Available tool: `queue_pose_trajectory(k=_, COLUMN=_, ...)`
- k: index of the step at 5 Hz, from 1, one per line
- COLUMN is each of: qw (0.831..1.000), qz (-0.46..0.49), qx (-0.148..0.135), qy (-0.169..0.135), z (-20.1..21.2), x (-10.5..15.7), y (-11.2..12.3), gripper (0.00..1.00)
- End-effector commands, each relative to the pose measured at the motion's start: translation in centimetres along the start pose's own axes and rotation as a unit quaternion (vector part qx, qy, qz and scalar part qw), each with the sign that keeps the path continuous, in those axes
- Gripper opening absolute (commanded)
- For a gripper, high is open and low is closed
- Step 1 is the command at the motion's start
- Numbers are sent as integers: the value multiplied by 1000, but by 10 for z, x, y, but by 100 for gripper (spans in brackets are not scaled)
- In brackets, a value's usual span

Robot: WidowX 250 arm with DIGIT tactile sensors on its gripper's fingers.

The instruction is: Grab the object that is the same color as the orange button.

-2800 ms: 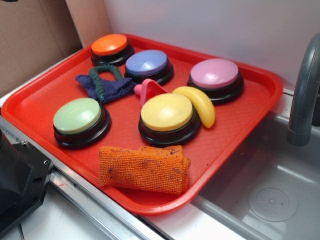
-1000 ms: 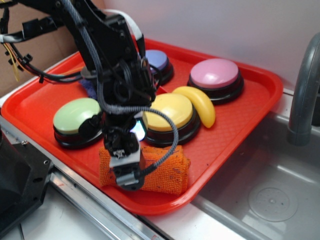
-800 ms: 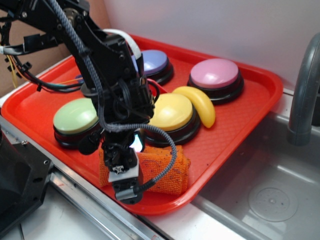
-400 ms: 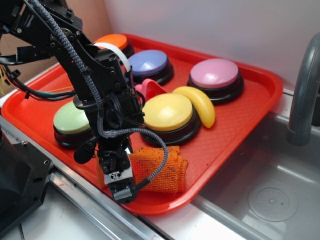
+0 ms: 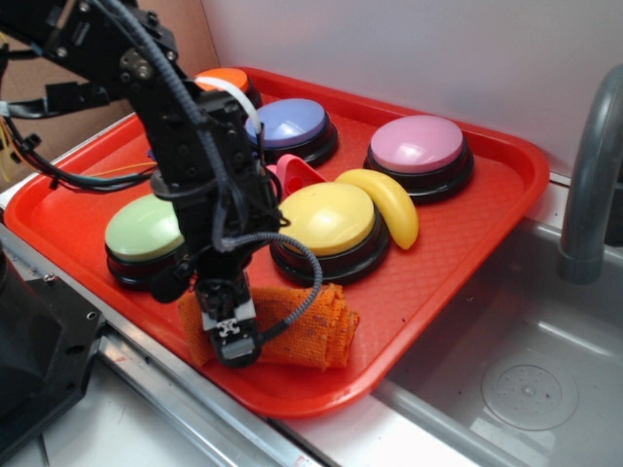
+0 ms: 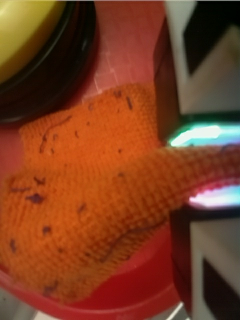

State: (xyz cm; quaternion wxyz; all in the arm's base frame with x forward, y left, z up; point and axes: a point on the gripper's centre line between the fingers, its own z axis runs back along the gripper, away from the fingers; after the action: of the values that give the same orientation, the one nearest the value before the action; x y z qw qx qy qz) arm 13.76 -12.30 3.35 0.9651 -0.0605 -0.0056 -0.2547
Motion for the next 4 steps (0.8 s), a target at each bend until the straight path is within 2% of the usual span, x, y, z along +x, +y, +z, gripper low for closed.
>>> queue_pose_trajectory(k=1, qw=995, qz=85, qx=34, qy=-40, z=78, x=18, y=13, gripper=0)
queue_pose_trajectory(k=2, qw=989, qz=132, qx=51, qy=-51, z=116, x=15, y=39, gripper=0)
queue_pose_trajectory(k=3, qw=981, qz=171, qx=78, qy=-41, z=141, x=4, y=71, gripper=0)
queue_pose_trajectory(k=4, qw=972, qz=213, qx=93, qy=-45, z=150, x=-11, y=96, gripper=0)
